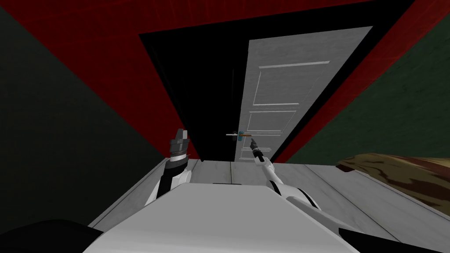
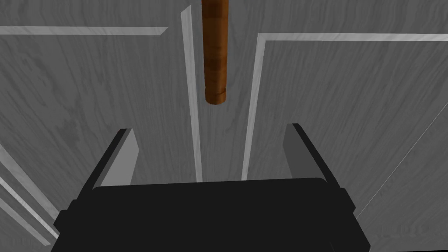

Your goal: Pull the door open

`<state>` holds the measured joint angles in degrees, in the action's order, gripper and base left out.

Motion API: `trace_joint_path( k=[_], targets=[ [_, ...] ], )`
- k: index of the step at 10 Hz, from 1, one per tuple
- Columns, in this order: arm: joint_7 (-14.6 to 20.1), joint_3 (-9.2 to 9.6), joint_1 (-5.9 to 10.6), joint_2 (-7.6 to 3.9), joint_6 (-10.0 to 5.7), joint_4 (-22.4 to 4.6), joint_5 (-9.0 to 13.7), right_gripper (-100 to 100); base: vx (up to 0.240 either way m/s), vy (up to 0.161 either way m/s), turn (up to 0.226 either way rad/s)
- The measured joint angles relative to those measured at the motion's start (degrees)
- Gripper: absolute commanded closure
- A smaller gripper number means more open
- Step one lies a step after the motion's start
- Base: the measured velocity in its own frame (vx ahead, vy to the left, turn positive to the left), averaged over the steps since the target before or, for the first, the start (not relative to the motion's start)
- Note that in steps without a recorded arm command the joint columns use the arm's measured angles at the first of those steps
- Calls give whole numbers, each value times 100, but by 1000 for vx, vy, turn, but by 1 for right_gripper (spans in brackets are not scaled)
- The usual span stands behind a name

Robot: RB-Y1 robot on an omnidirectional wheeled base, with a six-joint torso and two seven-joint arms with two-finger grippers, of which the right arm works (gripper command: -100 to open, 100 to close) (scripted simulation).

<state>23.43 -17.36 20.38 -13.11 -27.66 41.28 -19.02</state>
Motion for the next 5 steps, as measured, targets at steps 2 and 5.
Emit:
trace_joint_path(
  k=[2,5],
  targets=[
    [98,-65,-31,-214,-42,-78,54,-100,104,1,74],
    [253,-120,-247,-441,-31,41,119,-100,121,18,92]
  ],
)
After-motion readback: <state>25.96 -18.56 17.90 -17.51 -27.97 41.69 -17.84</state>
